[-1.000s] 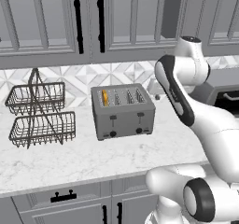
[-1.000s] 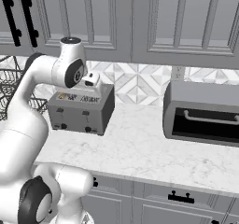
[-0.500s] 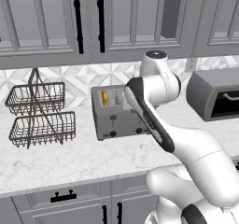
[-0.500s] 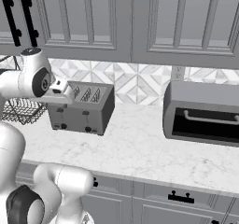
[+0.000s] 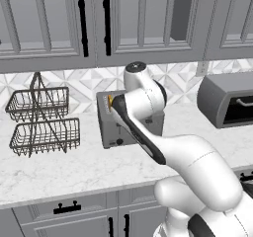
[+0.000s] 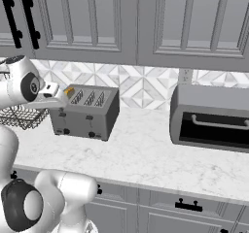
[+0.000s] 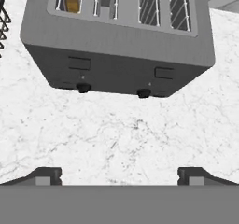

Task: Start the toaster. Once the lever pops up, take the bread to the plate on the dining counter.

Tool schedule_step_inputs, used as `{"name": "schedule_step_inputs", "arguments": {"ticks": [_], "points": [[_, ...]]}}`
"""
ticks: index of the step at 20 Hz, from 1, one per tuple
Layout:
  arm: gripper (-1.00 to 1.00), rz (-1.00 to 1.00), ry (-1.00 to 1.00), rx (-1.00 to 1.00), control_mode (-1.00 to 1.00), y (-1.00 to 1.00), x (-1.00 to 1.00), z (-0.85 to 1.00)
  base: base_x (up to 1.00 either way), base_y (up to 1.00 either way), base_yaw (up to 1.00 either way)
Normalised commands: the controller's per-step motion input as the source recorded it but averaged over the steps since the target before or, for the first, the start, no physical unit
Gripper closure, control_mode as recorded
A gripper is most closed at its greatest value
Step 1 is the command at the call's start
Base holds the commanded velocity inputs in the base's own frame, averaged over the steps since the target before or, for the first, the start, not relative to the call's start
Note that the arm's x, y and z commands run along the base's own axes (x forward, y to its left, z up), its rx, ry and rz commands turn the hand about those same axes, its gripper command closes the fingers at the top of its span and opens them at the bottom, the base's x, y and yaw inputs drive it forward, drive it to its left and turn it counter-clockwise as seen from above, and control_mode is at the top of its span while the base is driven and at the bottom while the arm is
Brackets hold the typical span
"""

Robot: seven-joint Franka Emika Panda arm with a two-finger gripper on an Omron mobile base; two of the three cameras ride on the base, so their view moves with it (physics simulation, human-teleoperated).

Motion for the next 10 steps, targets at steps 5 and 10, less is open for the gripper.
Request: {"name": "schedule_step_inputs", "arguments": {"ticks": [5,10], "points": [[1.0,-0.07,0.0,0.0,-1.0,0.0,0.28,-0.11,0.0,0.0,0.0],[1.0,-0.08,-0.04,0.02,-1.0,0.06,0.3,-0.27,0.0,0.0,0.0]]}}
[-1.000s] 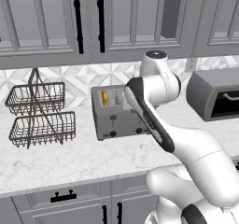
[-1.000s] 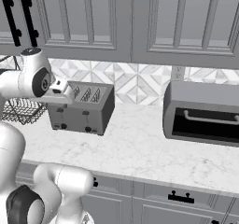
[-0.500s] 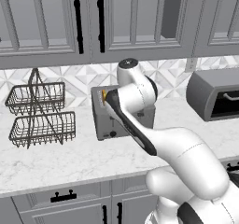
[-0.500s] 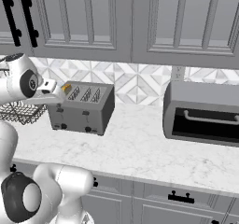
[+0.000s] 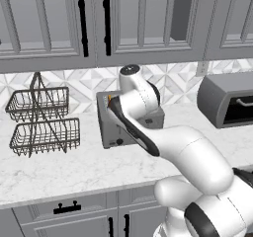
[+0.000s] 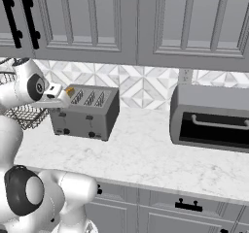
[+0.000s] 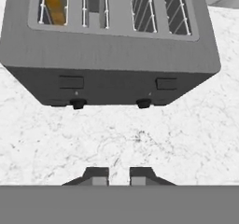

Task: Start the toaster. Once the lever pops up, take the bread to the plate on the dining counter.

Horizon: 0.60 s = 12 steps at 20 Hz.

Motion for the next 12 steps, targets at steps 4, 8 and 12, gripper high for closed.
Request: {"name": "schedule_step_inputs", "arguments": {"ticks": [4,8,12], "points": [[1.0,-0.09,-0.01,0.04,-1.0,0.0,0.21,-0.32,0.0,0.0,0.0],[1.0,-0.1,0.0,0.04,-1.0,0.08,0.27,-0.15,0.0,0.0,0.0],[1.0,-0.11,0.0,0.04,-1.0,0.3,0.15,-0.09,0.0,0.0,0.0]]}}
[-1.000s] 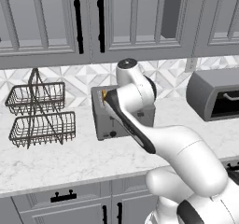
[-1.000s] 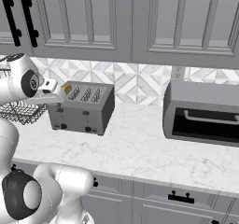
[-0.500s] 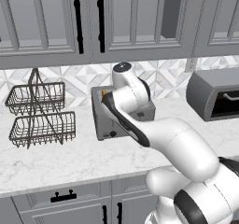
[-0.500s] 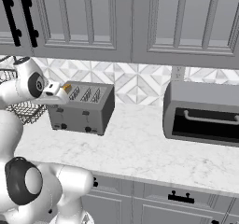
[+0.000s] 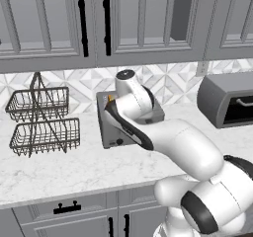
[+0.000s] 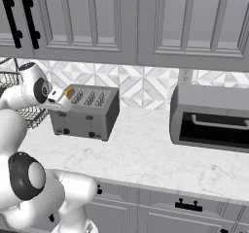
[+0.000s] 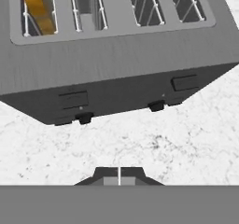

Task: Start the toaster. Once the lever pops up, take the bread to the plate on the dining counter.

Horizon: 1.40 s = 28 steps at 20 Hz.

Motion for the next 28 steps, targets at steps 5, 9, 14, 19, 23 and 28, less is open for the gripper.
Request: {"name": "schedule_step_inputs", "arguments": {"ticks": [5,9,14,19,23,28], "points": [[1.0,-0.13,0.0,0.01,-1.0,0.41,0.17,-0.18,0.0,0.0,0.0],[1.0,-0.05,0.0,0.0,-1.0,0.07,0.18,-0.23,0.0,0.0,0.0],[1.0,0.0,0.0,0.0,-1.0,0.0,0.12,-0.16,0.0,0.0,0.0],[1.0,0.01,0.0,0.0,-1.0,-0.01,0.12,-0.1,0.0,0.0,0.0],[1.0,0.08,0.0,0.0,-1.0,0.0,0.16,-0.06,0.0,0.0,0.0],[1.0,0.09,0.0,0.0,-1.0,0.0,0.18,-0.16,0.0,0.0,0.0]]}}
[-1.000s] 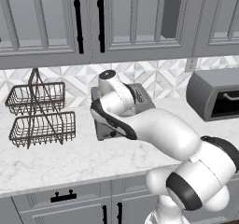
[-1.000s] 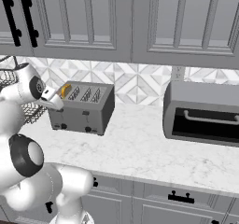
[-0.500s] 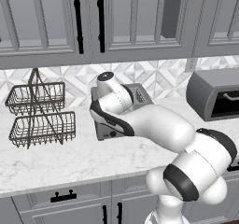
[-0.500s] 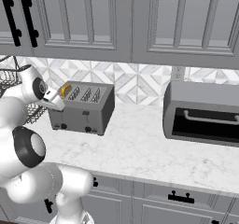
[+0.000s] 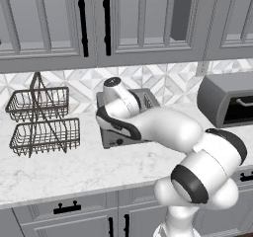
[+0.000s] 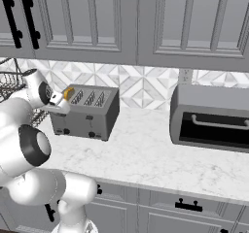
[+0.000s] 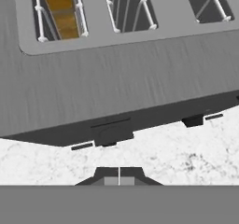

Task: Start the toaster. Once the lever pops up, take the bread to the plate on the dining counter.

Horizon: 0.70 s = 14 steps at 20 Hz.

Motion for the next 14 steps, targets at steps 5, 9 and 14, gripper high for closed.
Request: {"name": "schedule_step_inputs", "arguments": {"ticks": [5,9,14], "points": [[1.0,0.13,0.0,0.0,-1.0,0.0,0.1,-0.13,0.0,0.0,0.0],[1.0,0.12,0.0,0.0,-1.0,0.0,0.13,-0.1,0.0,0.0,0.0],[1.0,0.1,0.0,0.0,-1.0,-0.02,0.15,-0.04,0.0,0.0,0.0]]}}
